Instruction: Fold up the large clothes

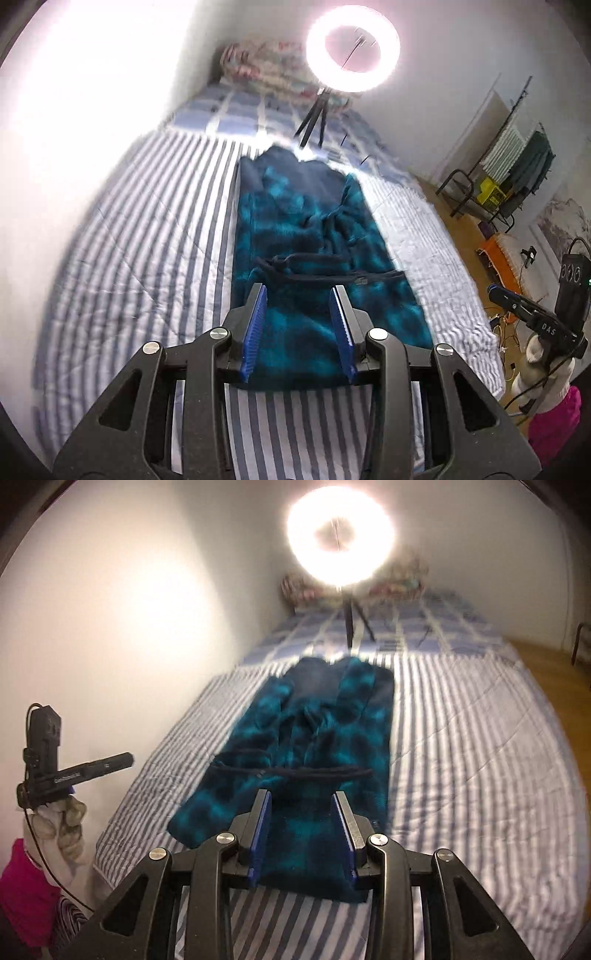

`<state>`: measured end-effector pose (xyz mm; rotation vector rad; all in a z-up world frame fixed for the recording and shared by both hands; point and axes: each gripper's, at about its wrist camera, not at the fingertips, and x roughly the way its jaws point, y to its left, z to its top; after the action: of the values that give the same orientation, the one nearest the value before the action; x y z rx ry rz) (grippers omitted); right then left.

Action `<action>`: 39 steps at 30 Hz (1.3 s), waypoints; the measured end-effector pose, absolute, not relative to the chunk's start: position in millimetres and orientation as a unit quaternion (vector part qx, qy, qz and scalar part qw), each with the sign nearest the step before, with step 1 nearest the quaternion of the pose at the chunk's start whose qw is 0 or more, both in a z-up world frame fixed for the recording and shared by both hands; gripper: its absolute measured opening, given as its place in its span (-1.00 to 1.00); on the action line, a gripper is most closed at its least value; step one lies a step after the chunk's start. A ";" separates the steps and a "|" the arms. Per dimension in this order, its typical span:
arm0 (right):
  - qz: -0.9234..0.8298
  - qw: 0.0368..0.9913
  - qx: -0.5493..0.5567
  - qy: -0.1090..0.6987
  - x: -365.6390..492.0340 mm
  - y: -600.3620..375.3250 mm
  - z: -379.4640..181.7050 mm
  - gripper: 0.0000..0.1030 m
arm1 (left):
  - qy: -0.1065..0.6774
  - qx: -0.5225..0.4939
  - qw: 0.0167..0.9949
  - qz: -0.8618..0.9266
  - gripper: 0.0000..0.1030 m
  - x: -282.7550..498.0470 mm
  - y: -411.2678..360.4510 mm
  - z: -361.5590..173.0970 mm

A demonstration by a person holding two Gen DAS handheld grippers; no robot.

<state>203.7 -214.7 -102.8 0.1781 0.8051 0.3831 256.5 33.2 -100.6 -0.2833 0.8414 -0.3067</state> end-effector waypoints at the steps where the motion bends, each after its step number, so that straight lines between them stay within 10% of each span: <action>1: 0.186 0.903 0.083 0.378 196.7 -215.4 -93.3 -0.32 | 0.395 -0.132 0.897 -0.149 -0.30 247.8 33.0 -84.8; 17: 0.141 0.956 0.049 0.251 185.5 -229.6 70.2 -0.01 | 0.318 -0.144 0.918 -0.189 0.17 290.9 61.4 73.8; 30: 0.148 0.900 0.044 0.409 432.9 -213.6 -116.0 -0.52 | 0.431 -0.138 0.874 -0.175 0.16 525.3 28.4 -134.1; 39: 0.166 0.863 0.041 0.476 550.0 -173.0 -241.4 -0.54 | 0.484 -0.133 0.852 -0.148 0.17 611.5 24.6 -230.9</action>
<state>550.0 -173.0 -241.4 0.0862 0.9977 0.3488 611.5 24.6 -230.9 -0.2802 1.0191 -0.3122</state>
